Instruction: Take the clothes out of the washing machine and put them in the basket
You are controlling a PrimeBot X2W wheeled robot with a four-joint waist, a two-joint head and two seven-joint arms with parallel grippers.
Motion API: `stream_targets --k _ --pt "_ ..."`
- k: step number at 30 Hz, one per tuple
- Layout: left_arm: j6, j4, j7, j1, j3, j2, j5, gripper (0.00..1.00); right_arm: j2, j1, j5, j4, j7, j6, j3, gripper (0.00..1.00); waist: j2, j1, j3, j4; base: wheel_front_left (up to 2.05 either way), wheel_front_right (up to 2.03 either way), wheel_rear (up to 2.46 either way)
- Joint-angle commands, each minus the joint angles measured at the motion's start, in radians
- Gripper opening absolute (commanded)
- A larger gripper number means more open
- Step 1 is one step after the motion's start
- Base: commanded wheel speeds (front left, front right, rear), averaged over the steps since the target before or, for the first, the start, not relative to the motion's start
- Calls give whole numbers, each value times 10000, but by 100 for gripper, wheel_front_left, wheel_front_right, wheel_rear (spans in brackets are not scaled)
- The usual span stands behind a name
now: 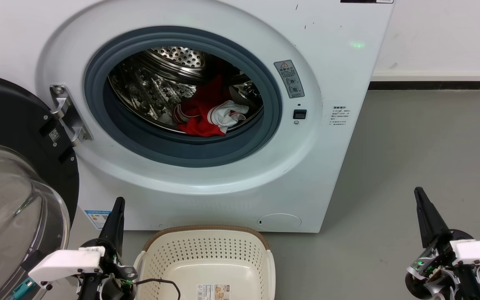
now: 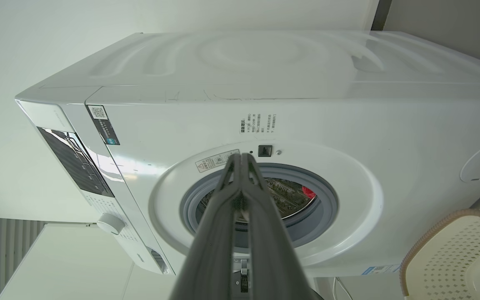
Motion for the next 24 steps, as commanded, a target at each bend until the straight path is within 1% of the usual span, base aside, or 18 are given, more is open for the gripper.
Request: stream_targets --k 1,11,12,19,24 --pt "-18 -15 10 -65 23 -14 -10 0 35 -145 -64 6 7 0 7 0 0 0 0 0 0 0 0" --pt "-18 -15 10 -65 23 -14 -10 0 35 -145 -64 6 7 0 7 0 0 0 0 0 0 0 0" --pt "0 8 -2 1 -2 0 2 100 0 1 -1 5 -3 0 0 100 0 0 0 0 0 0 0" --pt "0 49 -285 -50 -308 -5 135 100 3 108 -58 -117 -296 0 142 100 0 0 8 -5 0 0 0" --pt "0 -40 -546 -167 -471 -4 457 100 4 162 -307 -264 -546 0 218 100 0 0 18 2 0 0 0"
